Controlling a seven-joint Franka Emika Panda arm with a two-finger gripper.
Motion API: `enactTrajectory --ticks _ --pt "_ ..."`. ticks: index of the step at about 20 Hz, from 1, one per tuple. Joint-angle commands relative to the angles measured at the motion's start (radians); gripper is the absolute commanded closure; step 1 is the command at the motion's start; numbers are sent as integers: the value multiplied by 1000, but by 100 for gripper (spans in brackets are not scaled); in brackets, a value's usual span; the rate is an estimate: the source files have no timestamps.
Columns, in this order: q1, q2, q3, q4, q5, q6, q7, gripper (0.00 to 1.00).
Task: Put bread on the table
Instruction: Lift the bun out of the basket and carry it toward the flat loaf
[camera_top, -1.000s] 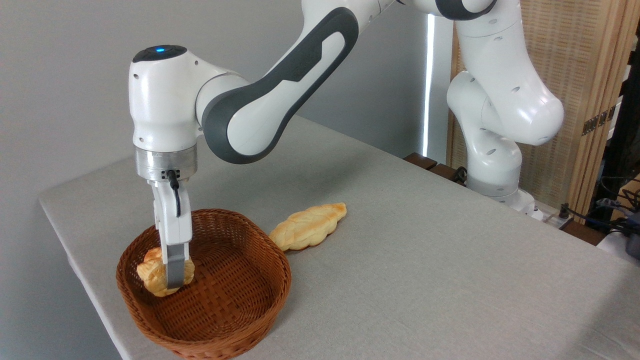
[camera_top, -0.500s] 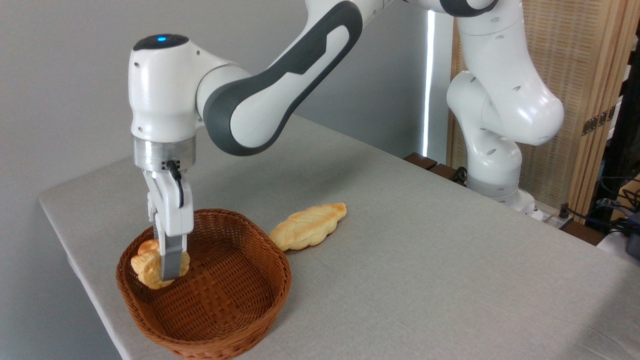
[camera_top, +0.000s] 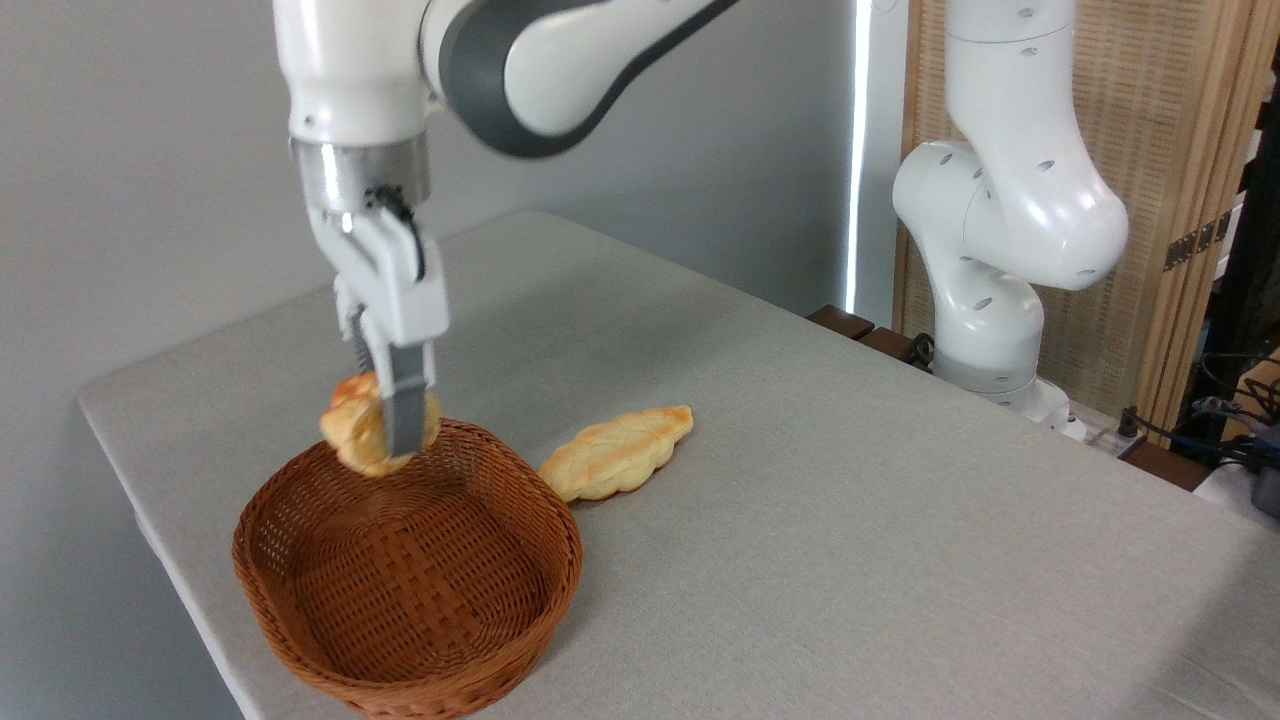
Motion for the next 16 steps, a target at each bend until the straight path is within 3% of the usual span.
enactTrajectory --ticks 1,7,11,16 --pt "-19 -73 -20 -43 -33 -96 -42 64" --pt "-39 -203 -22 -200 -33 -84 -36 63" --pt "-29 -316 33 -343 -16 -85 49 61" --pt "7 -396 36 -449 -6 -99 93 61"
